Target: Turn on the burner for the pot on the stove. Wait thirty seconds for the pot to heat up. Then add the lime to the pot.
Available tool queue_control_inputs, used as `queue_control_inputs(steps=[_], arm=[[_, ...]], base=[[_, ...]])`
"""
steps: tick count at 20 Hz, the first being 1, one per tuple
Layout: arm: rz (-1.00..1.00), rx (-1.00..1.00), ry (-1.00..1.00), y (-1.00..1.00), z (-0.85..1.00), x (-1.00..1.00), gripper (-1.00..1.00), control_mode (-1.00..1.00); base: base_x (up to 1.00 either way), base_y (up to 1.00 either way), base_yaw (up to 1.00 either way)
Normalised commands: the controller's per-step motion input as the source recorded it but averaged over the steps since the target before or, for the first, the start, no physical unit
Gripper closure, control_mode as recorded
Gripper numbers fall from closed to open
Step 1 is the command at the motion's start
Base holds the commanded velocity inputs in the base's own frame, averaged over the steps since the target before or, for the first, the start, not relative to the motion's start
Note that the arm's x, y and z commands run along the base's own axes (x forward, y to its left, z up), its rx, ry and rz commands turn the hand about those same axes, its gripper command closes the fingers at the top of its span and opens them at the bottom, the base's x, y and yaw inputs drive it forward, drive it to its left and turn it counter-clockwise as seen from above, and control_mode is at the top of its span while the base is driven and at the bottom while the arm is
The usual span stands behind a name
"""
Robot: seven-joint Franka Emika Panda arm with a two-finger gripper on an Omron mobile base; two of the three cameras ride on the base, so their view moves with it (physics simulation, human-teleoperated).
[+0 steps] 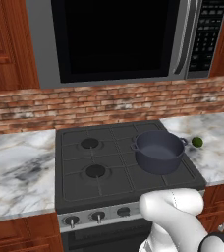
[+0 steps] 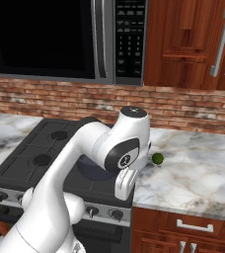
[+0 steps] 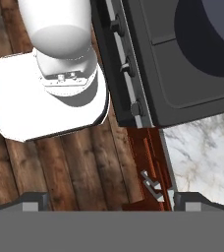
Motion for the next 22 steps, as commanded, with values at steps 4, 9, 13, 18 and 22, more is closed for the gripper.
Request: queue_control_inputs(steps=[4,9,13,18,22], arm=[[0.00,0.00,0.00,0.00,0.00,0.00,-1.00,-1.00],[0.00,0.00,0.00,0.00,0.00,0.00,-1.00,-1.00],[0.00,0.00,0.00,0.00,0.00,0.00,-1.00,-1.00],[0.00,0.00,0.00,0.00,0.00,0.00,-1.00,-1.00],[0.00,0.00,0.00,0.00,0.00,0.00,-1.00,-1.00]], base=[[0.00,0.00,0.00],[0.00,0.00,0.00],[0.00,0.00,0.00],[0.00,0.00,0.00],[0.00,0.00,0.00]])
